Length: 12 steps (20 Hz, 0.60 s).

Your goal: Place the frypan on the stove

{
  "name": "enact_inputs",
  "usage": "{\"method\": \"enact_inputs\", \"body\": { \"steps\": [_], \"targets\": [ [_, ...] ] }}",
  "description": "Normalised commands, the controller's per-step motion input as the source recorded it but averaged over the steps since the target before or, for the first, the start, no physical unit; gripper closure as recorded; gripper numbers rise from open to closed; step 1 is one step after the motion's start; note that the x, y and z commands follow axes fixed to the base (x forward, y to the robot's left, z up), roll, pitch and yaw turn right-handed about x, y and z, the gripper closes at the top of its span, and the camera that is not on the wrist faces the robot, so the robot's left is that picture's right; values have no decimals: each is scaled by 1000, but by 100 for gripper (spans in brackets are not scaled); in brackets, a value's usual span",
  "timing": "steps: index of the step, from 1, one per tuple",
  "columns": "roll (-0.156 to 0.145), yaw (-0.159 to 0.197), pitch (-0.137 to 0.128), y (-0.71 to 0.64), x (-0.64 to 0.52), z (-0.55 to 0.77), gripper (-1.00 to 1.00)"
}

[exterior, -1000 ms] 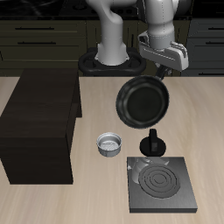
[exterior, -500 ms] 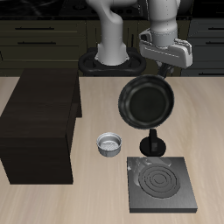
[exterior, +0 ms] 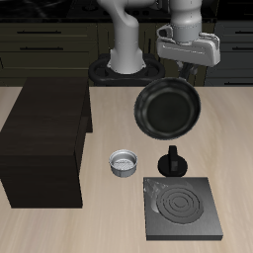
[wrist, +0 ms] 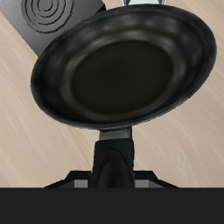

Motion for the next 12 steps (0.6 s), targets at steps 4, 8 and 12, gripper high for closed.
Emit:
{"method": "enact_inputs", "body": {
  "steps": [4,8,12],
  "targets": [
    [-24,161,-21,-34,62,34,100],
    [6,98,27,-20,108,9,100],
    [3,109,-22,-27,57,103,100]
  ]
}}
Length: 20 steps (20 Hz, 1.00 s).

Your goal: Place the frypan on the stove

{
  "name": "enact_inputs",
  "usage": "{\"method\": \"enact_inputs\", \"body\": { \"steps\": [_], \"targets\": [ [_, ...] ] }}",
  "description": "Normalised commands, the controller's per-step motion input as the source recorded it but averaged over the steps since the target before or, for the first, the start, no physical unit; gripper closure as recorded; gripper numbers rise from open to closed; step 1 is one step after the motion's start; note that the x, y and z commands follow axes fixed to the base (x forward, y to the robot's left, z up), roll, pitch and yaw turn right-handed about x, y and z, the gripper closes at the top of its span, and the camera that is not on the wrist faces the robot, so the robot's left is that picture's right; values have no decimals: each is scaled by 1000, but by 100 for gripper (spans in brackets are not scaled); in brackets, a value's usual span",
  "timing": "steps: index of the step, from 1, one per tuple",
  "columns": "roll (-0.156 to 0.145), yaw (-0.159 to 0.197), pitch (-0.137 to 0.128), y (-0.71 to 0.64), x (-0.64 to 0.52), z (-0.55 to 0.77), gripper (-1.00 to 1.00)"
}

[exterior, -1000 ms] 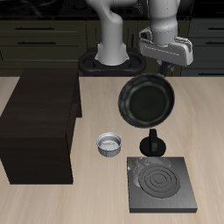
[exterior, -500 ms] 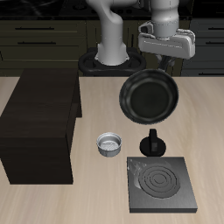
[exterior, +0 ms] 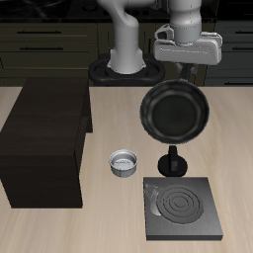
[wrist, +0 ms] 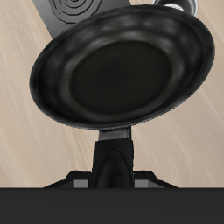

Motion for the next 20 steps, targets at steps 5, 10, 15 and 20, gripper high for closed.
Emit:
{"method": "enact_inputs", "body": {
  "steps": [5,10,15,20],
  "targets": [
    [-28,68,-37,-2,146,107,100],
    [-19,43,-21,-71,88,96,100],
    [-37,55,-15,-131,270,145,100],
    [-25,75,-8,-10,328,86,100]
  ]
}}
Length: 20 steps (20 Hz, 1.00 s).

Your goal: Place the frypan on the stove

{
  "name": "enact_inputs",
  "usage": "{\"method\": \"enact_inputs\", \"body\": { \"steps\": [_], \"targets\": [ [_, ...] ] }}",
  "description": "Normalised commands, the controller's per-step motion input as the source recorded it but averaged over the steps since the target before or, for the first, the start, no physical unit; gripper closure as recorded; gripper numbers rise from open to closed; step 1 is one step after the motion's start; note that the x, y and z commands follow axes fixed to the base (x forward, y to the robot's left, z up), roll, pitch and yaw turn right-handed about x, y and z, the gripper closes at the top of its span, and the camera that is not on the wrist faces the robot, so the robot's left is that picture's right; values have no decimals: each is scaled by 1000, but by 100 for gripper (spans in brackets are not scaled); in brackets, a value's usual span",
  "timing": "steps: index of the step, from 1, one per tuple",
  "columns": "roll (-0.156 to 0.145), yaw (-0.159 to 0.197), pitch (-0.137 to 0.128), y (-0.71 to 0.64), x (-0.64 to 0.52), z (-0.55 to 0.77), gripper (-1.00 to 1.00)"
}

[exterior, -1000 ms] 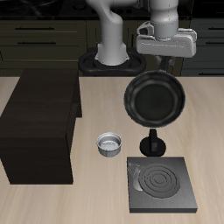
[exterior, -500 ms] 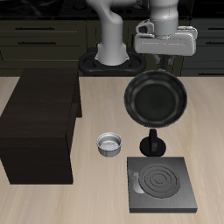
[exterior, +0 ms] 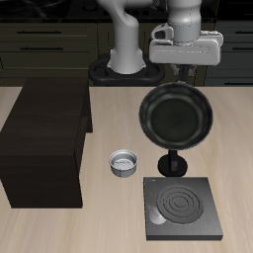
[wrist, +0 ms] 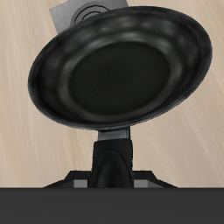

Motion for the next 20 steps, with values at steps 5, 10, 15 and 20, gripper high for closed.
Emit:
{"method": "enact_inputs", "body": {
  "steps": [5,10,15,20],
  "targets": [
    [-31,43,-16,-48,396,131,100],
    [-24,21,7,-64,281,38,100],
    [-21,18,2,16,217,-27,100],
    [-21,1,13,-8,263,5,100]
  ]
}}
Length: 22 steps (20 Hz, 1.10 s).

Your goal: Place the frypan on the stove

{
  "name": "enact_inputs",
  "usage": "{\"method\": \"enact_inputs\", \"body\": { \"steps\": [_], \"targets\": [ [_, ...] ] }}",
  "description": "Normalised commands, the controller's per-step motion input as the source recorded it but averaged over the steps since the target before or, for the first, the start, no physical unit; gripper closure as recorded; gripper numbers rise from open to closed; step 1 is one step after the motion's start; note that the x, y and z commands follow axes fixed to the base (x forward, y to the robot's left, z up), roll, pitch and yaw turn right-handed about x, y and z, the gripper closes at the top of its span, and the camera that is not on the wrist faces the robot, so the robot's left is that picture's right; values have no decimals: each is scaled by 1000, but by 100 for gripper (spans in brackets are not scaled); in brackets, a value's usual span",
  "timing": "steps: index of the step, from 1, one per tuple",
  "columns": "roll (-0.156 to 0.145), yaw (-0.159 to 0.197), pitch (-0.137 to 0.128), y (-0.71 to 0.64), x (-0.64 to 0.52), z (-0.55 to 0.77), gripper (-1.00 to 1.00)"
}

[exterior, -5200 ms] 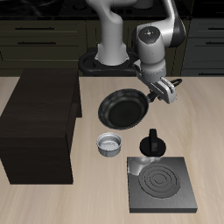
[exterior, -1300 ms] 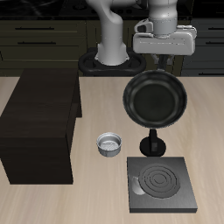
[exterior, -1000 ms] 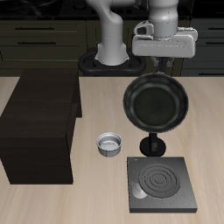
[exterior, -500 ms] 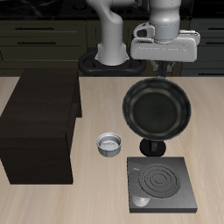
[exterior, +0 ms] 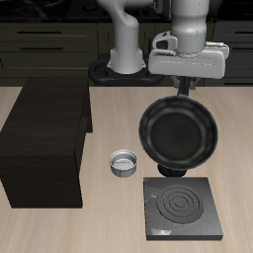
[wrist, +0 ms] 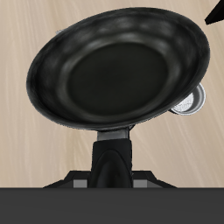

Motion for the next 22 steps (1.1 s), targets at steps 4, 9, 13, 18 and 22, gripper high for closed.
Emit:
{"method": "enact_inputs", "body": {
  "steps": [4,9,13,18,22],
  "targets": [
    [3,10,-7,90,259,21,100],
    [-8,15,13,27,326,-65,100],
    [-21,6,3,1,282,-6,100],
    [-20,5,0,-8,215,33,100],
    [-20,17,-3,-24,272,72,100]
  ]
}}
